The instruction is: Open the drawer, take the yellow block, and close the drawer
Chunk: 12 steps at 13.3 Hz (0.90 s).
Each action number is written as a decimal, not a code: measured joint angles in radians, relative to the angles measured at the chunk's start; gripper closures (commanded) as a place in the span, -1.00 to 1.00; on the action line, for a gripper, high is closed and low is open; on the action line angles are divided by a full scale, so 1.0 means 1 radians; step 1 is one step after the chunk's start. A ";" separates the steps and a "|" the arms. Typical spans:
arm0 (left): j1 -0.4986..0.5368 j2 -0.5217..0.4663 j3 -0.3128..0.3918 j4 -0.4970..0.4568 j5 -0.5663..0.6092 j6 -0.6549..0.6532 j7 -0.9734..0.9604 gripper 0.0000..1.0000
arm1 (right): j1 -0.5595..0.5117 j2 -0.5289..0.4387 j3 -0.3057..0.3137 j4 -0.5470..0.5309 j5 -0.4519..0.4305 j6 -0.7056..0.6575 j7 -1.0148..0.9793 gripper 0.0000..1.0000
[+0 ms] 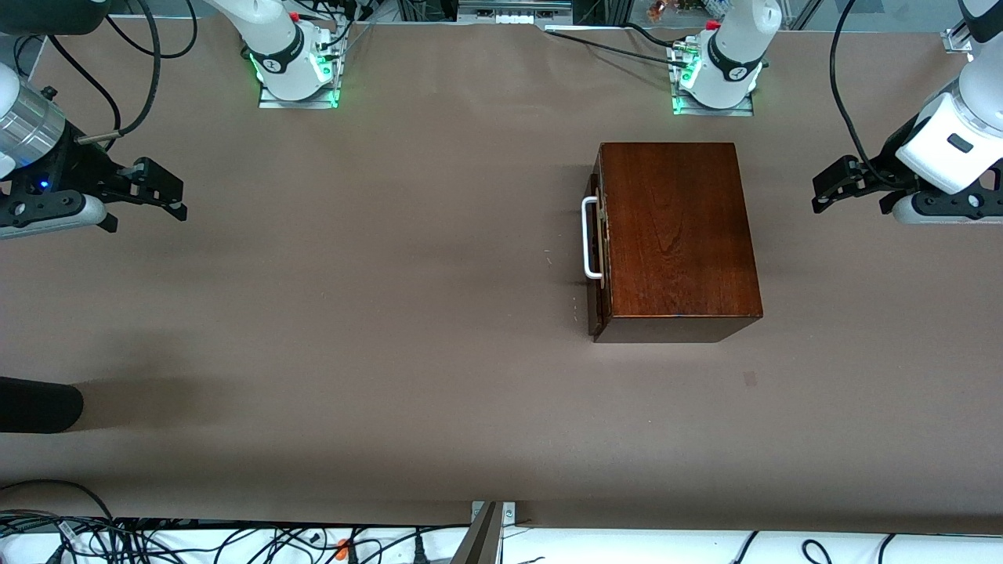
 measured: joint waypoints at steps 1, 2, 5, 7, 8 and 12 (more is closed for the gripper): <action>0.000 0.001 0.000 0.000 0.000 -0.002 0.000 -1.00 | 0.000 0.000 0.000 0.000 0.000 0.000 0.000 -1.00; 0.000 0.002 -0.001 0.001 0.000 -0.004 0.000 -1.00 | 0.000 0.000 0.000 0.000 0.000 0.000 0.000 -1.00; -0.001 0.007 -0.021 0.002 0.000 -0.062 0.000 -1.00 | 0.000 0.000 -0.001 0.000 0.000 0.000 0.000 -1.00; -0.001 0.022 -0.041 0.003 0.000 -0.117 0.000 -1.00 | 0.000 0.000 -0.001 0.000 0.000 0.000 0.000 -1.00; -0.002 0.032 -0.053 0.003 -0.001 -0.140 0.000 -1.00 | -0.001 0.000 -0.002 0.000 0.000 0.000 0.000 -1.00; -0.003 0.055 -0.170 0.007 -0.004 -0.157 -0.006 -1.00 | -0.002 0.000 -0.003 0.000 0.000 0.000 0.000 -1.00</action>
